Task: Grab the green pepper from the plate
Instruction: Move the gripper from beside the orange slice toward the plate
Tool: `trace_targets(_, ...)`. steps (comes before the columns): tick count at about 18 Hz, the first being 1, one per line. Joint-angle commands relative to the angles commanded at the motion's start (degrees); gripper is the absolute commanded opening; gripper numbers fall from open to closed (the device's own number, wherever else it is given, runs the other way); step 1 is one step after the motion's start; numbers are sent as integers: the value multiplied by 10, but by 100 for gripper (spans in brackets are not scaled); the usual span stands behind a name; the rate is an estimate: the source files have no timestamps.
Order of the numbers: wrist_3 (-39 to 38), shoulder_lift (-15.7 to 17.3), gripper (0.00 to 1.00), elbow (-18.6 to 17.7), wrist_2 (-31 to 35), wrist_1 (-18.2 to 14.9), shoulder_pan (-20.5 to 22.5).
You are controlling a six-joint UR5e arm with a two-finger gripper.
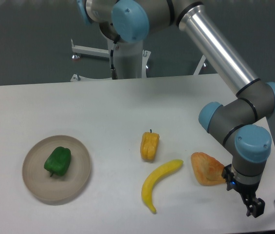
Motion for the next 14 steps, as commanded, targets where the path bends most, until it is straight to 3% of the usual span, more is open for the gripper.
trace_targets(6, -8, 17, 100, -18, -2, -3, -8)
trace_targets(14, -110, 143, 100, -175, -18, -4, -32)
